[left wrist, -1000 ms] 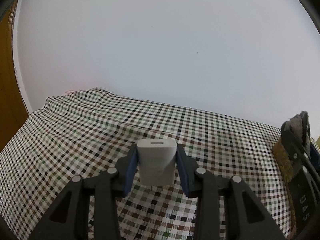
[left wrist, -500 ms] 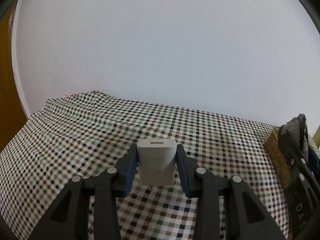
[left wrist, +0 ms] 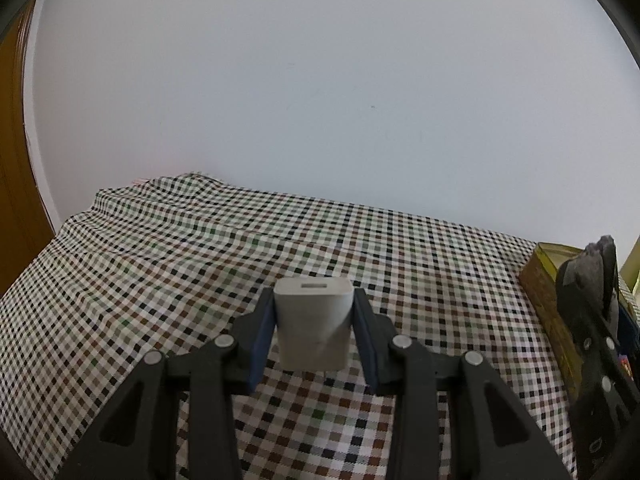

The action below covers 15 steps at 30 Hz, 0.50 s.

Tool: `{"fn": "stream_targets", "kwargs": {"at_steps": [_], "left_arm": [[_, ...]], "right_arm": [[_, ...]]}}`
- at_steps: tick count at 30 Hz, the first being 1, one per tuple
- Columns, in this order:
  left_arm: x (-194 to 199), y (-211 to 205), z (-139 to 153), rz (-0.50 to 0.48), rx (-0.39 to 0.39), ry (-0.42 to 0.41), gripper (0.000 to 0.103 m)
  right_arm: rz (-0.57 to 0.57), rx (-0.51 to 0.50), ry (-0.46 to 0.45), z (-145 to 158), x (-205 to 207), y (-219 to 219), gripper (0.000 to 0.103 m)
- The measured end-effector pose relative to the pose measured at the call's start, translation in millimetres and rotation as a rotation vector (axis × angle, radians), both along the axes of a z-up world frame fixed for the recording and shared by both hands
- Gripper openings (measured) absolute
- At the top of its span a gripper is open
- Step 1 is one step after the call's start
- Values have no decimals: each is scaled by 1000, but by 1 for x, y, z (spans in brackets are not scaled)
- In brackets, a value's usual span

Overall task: Organize rigid objects
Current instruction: 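Lift the charger and pouch and carry both toward the gold tray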

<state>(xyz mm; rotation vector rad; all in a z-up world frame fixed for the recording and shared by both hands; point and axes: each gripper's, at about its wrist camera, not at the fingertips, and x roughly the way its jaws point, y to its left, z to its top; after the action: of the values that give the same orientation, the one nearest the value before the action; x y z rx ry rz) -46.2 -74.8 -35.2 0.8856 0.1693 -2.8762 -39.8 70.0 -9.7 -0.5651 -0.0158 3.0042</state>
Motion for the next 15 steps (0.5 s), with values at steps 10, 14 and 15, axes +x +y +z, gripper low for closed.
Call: {"fn": "stream_targets", "kwargs": {"at_steps": [10,14,15], "left_arm": [[11,6,4,24,-19,26,37],[14,9,4,22,-26,26,37],[16,10,4,24,-29,26,37]], "right_arm": [[16,13,2,-1,14,0,45],[25,20,4,0,20,-2,45],[26,20,4,-1,21,-1,45]]}}
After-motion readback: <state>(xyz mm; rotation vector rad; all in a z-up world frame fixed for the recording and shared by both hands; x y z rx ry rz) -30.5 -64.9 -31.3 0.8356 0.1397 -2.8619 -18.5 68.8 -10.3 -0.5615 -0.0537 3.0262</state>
